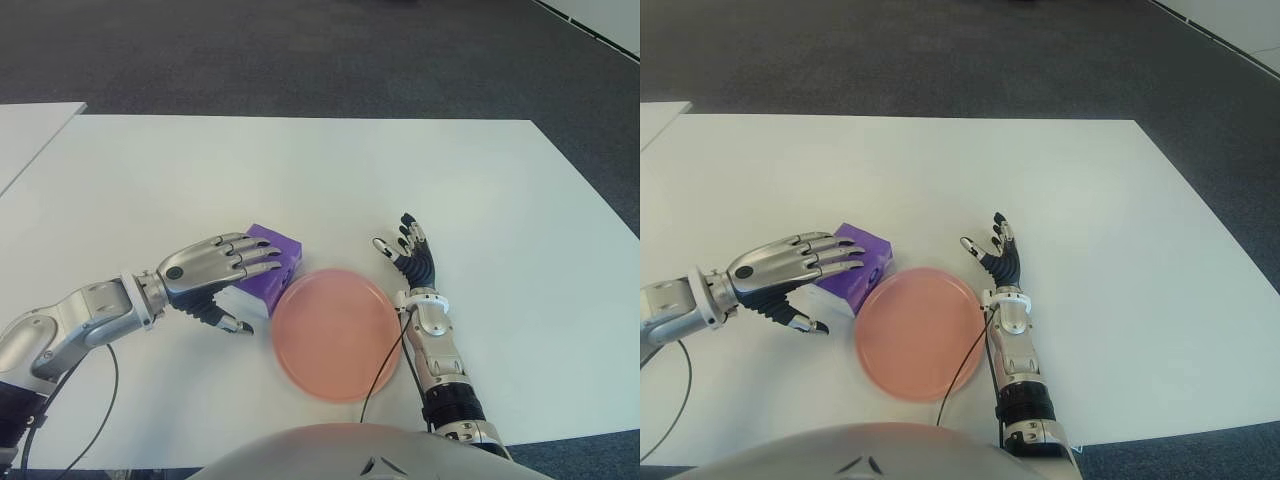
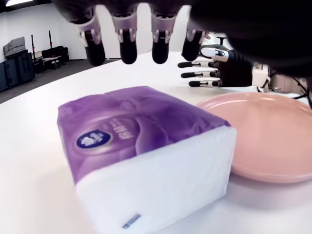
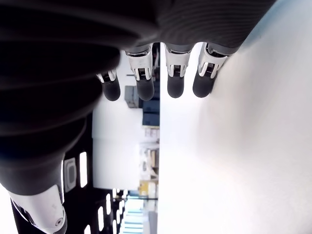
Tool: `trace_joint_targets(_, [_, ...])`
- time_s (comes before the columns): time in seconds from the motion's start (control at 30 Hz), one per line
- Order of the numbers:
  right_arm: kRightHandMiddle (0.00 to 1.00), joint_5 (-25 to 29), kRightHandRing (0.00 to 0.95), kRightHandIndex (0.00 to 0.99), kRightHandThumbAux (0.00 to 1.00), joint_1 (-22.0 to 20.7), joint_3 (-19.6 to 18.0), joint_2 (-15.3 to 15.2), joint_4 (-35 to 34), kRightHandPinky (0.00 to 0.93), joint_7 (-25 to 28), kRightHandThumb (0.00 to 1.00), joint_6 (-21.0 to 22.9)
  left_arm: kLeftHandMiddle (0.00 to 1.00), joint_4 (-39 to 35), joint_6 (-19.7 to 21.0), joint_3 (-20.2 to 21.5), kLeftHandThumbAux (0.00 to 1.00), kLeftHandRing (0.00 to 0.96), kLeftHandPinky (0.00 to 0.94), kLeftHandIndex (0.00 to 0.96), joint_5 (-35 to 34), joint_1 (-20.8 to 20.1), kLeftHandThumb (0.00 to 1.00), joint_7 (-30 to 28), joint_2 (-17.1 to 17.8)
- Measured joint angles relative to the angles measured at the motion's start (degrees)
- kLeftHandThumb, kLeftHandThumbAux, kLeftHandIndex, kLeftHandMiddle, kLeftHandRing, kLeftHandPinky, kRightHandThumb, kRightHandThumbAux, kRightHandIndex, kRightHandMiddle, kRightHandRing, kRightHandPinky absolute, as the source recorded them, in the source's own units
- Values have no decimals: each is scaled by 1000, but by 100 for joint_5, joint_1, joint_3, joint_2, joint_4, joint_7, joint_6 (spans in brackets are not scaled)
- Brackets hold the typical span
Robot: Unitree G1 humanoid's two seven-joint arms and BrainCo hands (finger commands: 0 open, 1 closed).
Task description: Put the tissue paper into the plate.
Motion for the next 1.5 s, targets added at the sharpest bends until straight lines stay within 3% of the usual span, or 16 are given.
trace_joint_targets(0.47, [59, -15, 21, 74, 725, -12, 3, -6, 54, 3, -8, 103, -54, 0, 345, 56, -34, 199, 0, 0, 0, 502, -194, 273, 367, -167])
trace_joint_targets(1.5, [56, -9, 15, 62, 729, 179, 54, 14, -163, 0, -2, 74, -53, 0, 786, 210, -291, 225, 0, 0, 0, 678, -589, 236, 717, -358])
